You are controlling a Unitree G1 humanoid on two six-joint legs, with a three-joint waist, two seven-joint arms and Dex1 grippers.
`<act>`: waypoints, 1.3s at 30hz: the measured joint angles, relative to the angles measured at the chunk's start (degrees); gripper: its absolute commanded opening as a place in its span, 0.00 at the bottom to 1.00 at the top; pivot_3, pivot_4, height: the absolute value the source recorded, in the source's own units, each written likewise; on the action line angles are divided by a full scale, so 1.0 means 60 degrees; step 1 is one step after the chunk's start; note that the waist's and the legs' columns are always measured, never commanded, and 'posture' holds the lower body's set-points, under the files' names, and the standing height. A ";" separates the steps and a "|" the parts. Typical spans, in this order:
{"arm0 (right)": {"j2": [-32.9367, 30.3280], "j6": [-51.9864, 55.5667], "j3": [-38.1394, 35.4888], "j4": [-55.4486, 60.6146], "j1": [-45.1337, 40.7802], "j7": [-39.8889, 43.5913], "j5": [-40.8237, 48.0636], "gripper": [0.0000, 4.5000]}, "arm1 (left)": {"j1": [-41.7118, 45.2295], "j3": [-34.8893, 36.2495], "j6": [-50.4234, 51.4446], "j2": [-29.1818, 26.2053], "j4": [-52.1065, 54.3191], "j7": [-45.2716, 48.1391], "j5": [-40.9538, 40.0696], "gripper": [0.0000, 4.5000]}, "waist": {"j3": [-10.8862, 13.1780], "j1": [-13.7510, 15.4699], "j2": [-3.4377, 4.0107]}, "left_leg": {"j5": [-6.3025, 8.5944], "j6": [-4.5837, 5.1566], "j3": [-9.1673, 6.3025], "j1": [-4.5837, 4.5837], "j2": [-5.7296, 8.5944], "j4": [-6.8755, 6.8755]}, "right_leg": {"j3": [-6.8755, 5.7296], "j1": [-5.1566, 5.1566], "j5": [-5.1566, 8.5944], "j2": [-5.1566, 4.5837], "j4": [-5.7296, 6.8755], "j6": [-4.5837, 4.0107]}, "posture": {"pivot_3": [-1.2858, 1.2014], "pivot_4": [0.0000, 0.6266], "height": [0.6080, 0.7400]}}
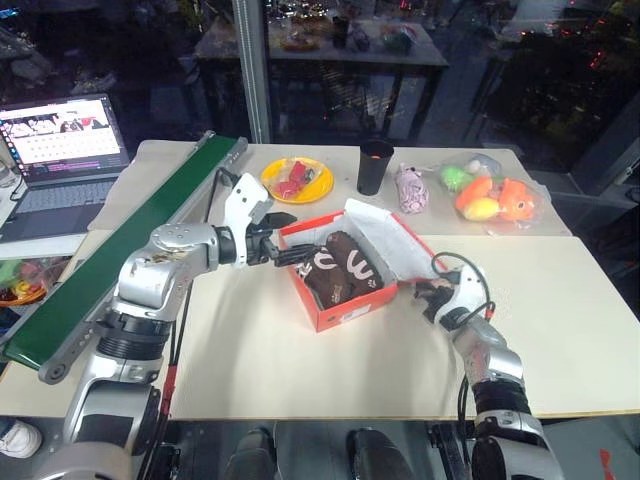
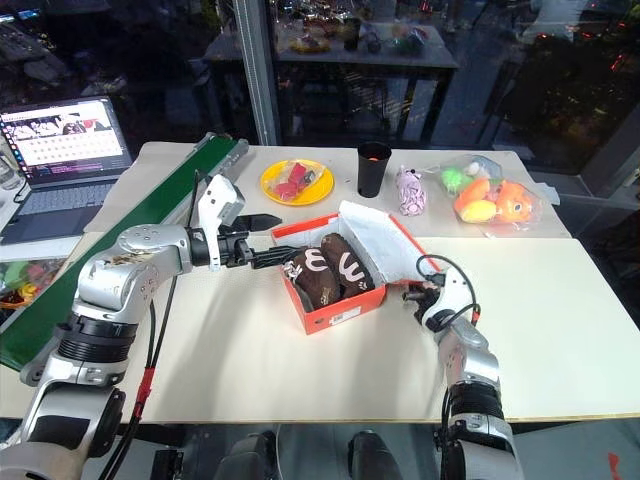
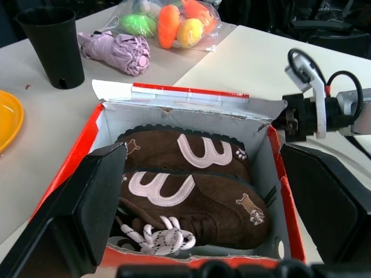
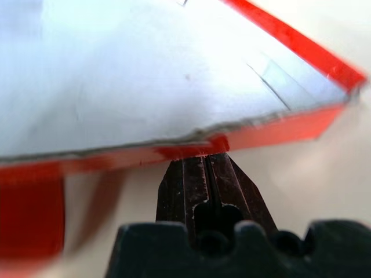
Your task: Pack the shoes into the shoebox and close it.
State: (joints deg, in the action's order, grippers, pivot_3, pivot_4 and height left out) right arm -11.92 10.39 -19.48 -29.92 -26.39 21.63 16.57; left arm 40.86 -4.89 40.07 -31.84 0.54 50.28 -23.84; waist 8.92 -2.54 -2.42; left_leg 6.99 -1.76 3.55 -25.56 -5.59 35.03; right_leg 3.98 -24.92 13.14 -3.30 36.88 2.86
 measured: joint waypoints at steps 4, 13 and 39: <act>-0.0007 -0.0533 -0.0383 0.0316 -0.0376 -0.0061 0.0498 0.00 | 0.0000 0.0000 -0.0002 0.0000 0.0000 0.0007 0.0040 1.00 | 0.0000 -0.0013 0.0000 | 0.0000 0.0000 0.0000 0.0003 0.0000 -0.0006 | 0.0000 0.0000 0.0000 0.0001 0.0002 -0.0002 | 0.52 0.24 0.97; -0.0177 0.1240 -0.0180 0.2887 -0.0348 0.0820 0.2329 0.00 | -0.0006 0.0010 -0.0007 -0.0014 -0.0002 -0.0027 0.0114 1.00 | 0.0000 -0.0014 0.0003 | 0.0000 0.0000 -0.0001 0.0005 -0.0002 -0.0007 | 0.0000 -0.0003 -0.0001 0.0001 0.0014 -0.0006 | 0.52 0.24 0.97; 0.0297 0.4357 0.3733 0.2964 -0.1217 0.1733 0.2426 0.00 | -0.1305 0.1412 0.1106 -0.2235 0.1806 0.0743 -0.1194 1.00 | -0.0002 0.0014 -0.0002 | 0.0001 -0.0001 0.0000 -0.0002 -0.0007 -0.0007 | -0.0007 -0.0013 0.0006 0.0000 0.0011 -0.0022 | 0.52 0.24 0.97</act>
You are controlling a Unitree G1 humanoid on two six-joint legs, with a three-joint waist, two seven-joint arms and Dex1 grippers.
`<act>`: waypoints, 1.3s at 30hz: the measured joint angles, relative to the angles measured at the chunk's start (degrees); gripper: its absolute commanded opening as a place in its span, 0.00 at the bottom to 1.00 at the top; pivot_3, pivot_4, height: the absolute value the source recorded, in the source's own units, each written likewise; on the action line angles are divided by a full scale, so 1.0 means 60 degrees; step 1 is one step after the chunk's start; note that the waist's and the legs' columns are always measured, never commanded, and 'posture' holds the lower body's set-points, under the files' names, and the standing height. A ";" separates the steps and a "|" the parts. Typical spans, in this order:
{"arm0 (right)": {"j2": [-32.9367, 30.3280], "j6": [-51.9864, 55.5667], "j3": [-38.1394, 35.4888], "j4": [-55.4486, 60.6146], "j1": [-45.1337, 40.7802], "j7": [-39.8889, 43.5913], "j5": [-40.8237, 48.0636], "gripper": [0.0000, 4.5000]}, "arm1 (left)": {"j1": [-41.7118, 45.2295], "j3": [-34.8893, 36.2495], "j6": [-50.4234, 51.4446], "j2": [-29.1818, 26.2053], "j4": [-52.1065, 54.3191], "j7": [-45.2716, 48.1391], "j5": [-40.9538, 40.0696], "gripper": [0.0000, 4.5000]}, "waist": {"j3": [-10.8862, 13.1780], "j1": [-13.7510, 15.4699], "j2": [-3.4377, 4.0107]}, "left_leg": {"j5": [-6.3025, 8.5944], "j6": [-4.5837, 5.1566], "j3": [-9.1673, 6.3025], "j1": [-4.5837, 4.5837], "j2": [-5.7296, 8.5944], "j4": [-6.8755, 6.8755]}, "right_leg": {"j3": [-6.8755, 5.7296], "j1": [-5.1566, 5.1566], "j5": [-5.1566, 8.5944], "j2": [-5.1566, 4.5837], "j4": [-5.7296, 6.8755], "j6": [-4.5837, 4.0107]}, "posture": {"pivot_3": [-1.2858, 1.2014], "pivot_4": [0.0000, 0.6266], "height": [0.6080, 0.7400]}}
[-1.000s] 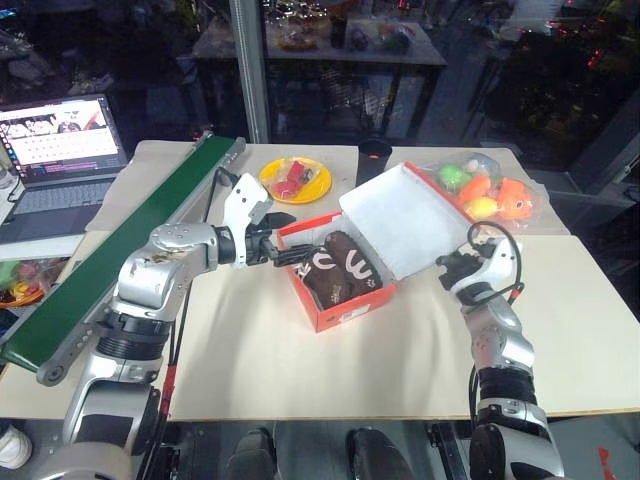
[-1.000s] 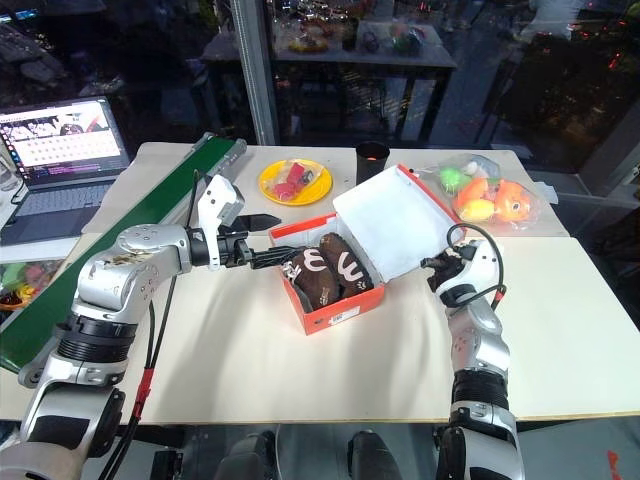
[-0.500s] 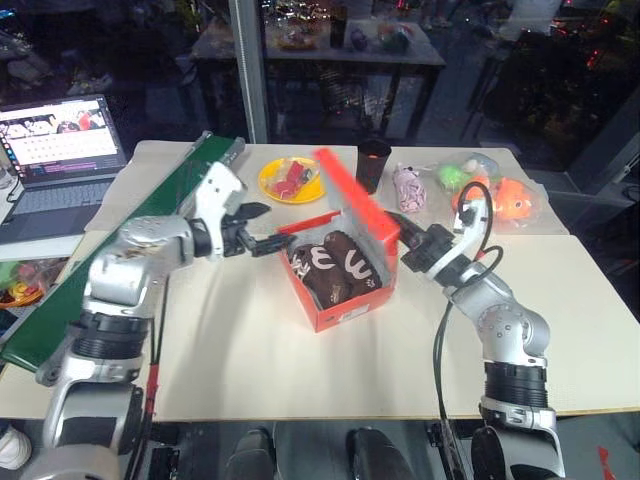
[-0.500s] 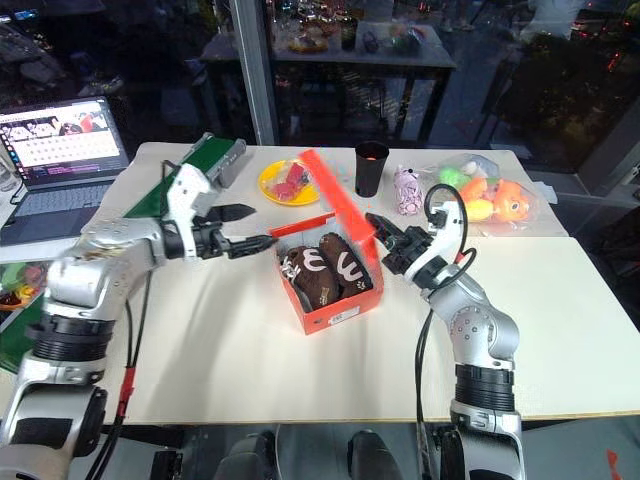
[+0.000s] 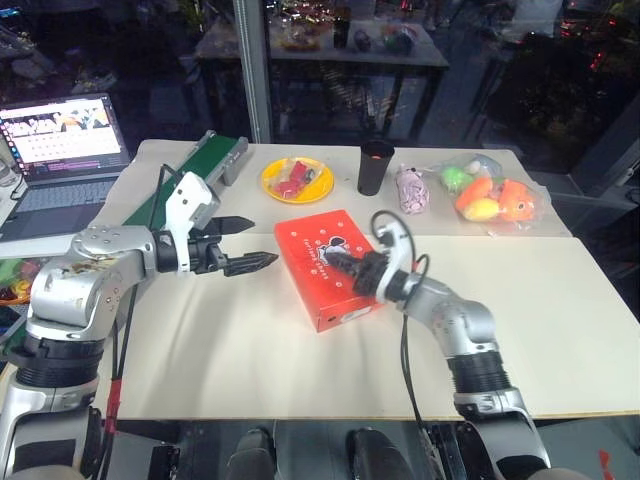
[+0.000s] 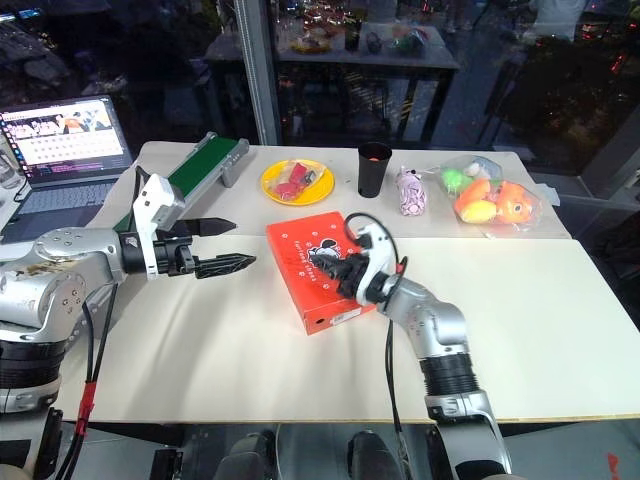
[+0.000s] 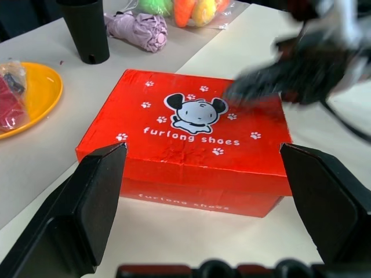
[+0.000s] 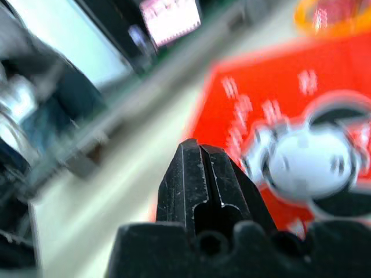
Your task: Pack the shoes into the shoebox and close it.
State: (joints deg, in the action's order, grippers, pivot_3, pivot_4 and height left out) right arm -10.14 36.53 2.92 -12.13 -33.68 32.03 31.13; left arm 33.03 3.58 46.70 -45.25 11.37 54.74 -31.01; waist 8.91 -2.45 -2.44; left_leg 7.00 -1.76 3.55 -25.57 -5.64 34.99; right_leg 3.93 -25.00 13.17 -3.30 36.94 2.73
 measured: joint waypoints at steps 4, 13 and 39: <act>-0.0115 -0.0884 0.0819 -0.0687 -0.0274 0.0295 -0.1220 0.00 | 0.0000 -0.0006 0.0032 0.0003 0.0111 -0.0053 -0.0117 1.00 | -0.0021 -0.0030 -0.0031 | 0.0001 -0.0001 0.0000 0.0024 -0.0002 0.0001 | 0.0000 0.0018 0.0015 0.0001 0.0001 -0.0020 | 0.52 0.24 0.97; -0.1309 -0.1430 0.2835 -0.0102 -0.0693 0.0620 -0.3682 0.00 | -0.0001 -0.0097 0.0033 0.0283 0.0136 -0.0235 -0.0120 1.00 | -0.0049 0.0108 -0.0055 | 0.0048 -0.0076 0.0000 0.0071 -0.0002 0.0001 | -0.0023 0.0089 0.0048 -0.0014 -0.0024 -0.0071 | 0.52 0.24 0.97; -0.2091 -0.1682 -0.3552 0.4240 0.5555 -0.0908 -0.2204 0.97 | -0.3453 0.0350 -0.3953 0.2472 -0.1051 -0.2043 0.1456 1.00 | -0.0036 0.0232 -0.0044 | 0.0049 -0.0073 0.0002 0.0046 -0.0001 -0.0013 | -0.0016 0.0041 0.0044 -0.0015 -0.0027 -0.0076 | 0.52 0.24 0.97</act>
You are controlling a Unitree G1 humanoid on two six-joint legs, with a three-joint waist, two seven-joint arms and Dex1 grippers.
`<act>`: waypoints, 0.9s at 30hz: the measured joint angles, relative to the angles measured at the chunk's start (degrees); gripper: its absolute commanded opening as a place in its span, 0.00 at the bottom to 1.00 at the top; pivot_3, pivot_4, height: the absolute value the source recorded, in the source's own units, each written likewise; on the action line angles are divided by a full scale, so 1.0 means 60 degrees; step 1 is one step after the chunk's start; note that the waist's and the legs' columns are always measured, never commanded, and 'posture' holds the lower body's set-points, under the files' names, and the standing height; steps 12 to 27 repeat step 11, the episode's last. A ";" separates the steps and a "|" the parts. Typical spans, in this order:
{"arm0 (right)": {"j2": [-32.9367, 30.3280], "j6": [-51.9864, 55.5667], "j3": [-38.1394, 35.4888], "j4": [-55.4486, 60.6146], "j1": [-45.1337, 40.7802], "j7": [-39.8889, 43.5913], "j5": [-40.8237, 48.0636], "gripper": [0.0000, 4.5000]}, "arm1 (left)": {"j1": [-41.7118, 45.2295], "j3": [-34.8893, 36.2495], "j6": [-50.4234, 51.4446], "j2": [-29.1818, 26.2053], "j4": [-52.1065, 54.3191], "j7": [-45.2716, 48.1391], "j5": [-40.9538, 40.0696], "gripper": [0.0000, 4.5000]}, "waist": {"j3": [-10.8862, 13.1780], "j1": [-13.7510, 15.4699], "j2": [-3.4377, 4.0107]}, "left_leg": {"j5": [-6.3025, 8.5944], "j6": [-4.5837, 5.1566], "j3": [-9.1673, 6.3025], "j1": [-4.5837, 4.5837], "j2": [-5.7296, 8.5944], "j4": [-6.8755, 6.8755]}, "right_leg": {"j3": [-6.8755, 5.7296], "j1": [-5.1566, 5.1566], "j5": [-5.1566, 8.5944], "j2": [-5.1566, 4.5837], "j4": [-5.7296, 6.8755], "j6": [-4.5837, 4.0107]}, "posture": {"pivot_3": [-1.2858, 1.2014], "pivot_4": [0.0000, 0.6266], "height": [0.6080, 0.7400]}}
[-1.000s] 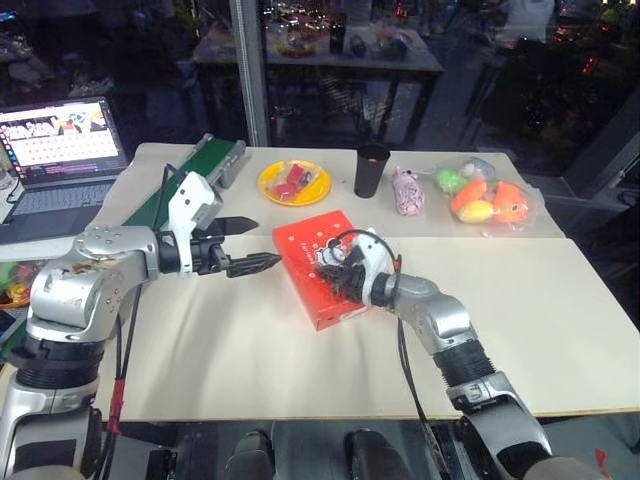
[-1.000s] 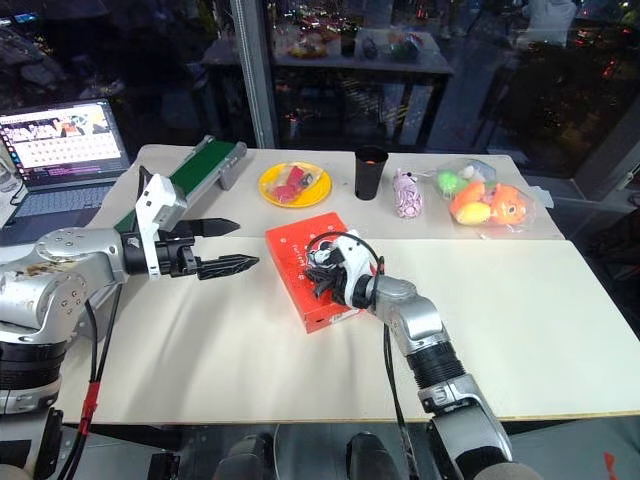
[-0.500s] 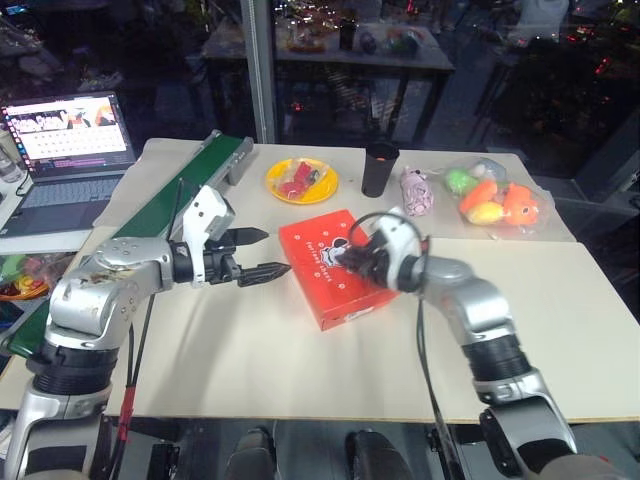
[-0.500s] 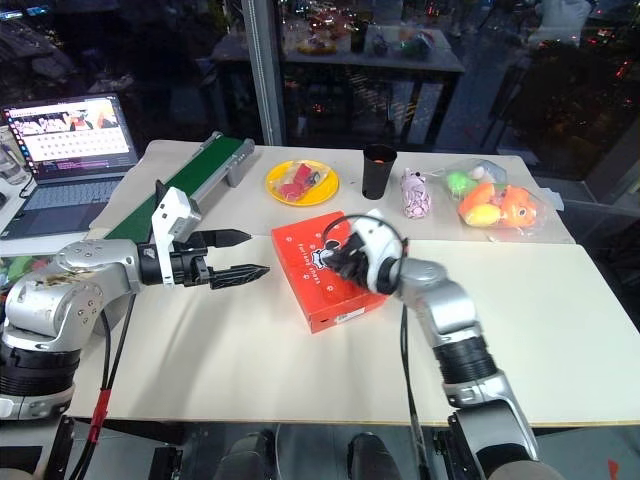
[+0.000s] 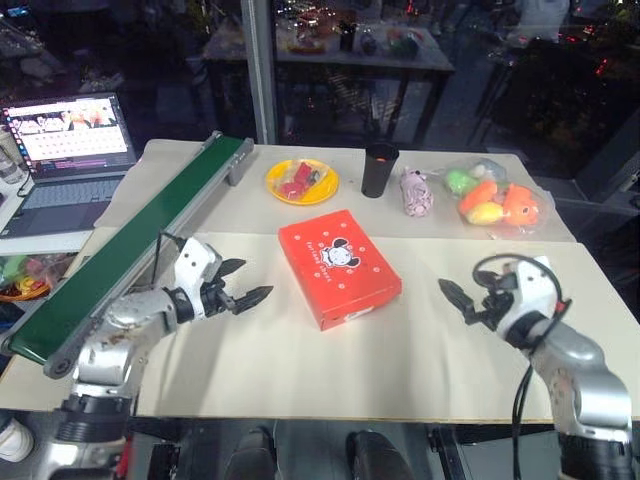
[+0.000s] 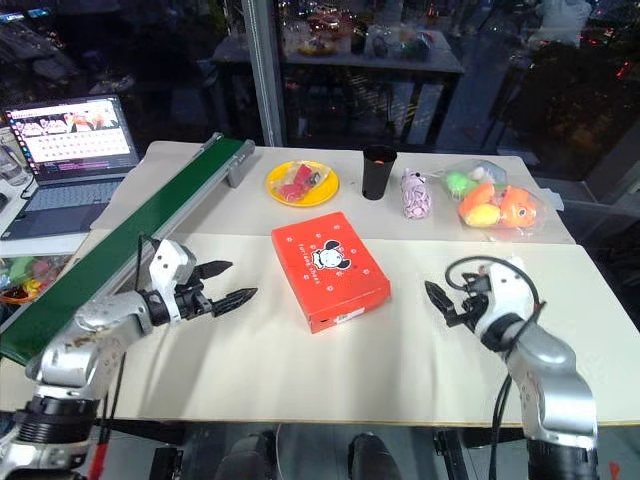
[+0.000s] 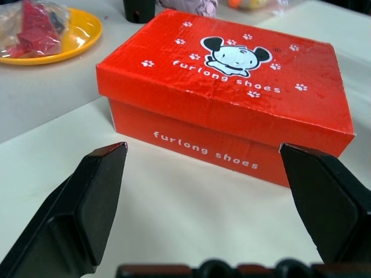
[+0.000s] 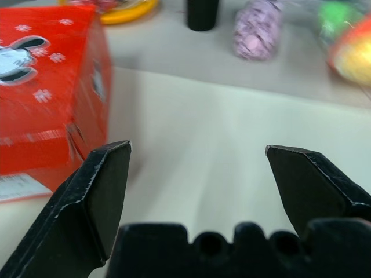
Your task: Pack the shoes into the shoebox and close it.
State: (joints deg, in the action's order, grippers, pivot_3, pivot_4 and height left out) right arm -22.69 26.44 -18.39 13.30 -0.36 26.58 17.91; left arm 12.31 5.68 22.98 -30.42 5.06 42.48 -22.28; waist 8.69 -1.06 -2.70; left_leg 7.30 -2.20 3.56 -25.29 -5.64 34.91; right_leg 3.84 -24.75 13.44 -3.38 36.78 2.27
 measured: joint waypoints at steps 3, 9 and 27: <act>0.0600 -0.0804 0.0128 -0.0481 0.0553 -0.0231 -0.0247 0.97 | -0.0425 0.0029 -0.0977 0.0552 -0.0646 -0.0472 0.0393 1.00 | 0.0000 -0.0028 0.0002 | 0.0001 -0.0002 0.0000 0.0010 0.0001 0.0004 | 0.0001 0.0015 0.0000 -0.0004 -0.0006 -0.0002 | 0.52 0.24 0.97; 0.1440 -0.2090 0.0741 -0.1376 0.0750 -0.0493 -0.0573 0.97 | -0.0978 0.0030 -0.3252 0.1407 -0.2237 -0.1621 0.1576 1.00 | 0.0000 -0.0036 0.0004 | 0.0002 -0.0003 0.0000 0.0011 0.0001 -0.0009 | 0.0000 0.0015 0.0002 -0.0005 -0.0017 -0.0004 | 0.52 0.24 0.97; 0.1528 -0.2326 0.0839 -0.1589 0.0665 -0.0542 -0.0627 0.97 | -0.1048 0.0019 -0.3798 0.1593 -0.2708 -0.1793 0.1819 1.00 | 0.0000 -0.0018 0.0004 | 0.0002 -0.0003 0.0000 0.0010 0.0001 -0.0008 | 0.0001 0.0015 0.0002 -0.0006 -0.0017 -0.0004 | 0.52 0.24 0.97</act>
